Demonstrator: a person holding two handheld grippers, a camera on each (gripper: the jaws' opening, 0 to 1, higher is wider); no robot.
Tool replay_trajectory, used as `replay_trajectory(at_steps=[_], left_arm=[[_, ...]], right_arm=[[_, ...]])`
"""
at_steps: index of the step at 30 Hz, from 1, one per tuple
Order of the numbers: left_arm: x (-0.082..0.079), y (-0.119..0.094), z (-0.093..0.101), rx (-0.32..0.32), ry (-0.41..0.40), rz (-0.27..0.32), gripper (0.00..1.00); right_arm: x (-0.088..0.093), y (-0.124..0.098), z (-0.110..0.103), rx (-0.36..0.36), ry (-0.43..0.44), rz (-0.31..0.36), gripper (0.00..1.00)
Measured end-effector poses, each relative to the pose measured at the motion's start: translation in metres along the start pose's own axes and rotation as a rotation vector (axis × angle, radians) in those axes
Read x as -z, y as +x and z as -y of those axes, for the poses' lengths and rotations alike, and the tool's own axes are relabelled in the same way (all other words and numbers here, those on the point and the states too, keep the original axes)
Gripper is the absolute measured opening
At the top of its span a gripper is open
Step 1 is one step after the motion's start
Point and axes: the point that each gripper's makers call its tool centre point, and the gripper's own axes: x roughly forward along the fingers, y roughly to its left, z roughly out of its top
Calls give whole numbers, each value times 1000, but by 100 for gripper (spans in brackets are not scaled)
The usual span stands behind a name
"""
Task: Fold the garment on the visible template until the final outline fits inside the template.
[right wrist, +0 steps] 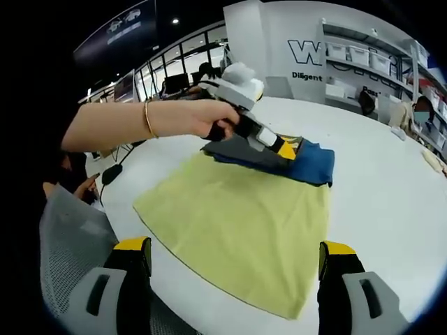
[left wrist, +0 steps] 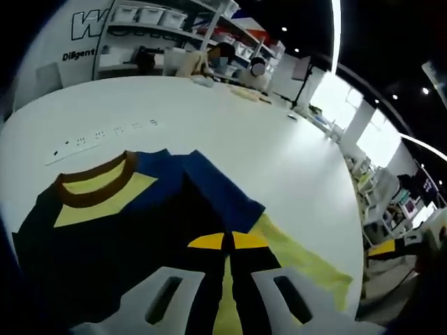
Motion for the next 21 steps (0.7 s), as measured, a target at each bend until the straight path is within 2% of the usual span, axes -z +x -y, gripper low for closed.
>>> replay_trajectory(at_steps=[2,4,5,9,16,18,21], left_arm=[[-3,-3,-3,-13,-7,19,0],[-8,-11,-6,-15,-24,45,5],[-9,-12,-7,-15,-26,46,10],[-15,-30,-21,-85,-14,77,35],[-16,-61,-49,-211,11,117,65],[-19,-71,-53,-235,49,136,73],[-17,-81,-61,-278,81,124,82]], right_arm=[[-1,0,1,1,1,1,99],[-4,0,1,1,-1,5,99],[-4,0,1,1,0,7,99],[-8,0,2,0,10,18,99],[-11,0,4,0,19,29,99],[-11,1,4,0,16,27,99],[-12,2,2,-8,12,27,99]])
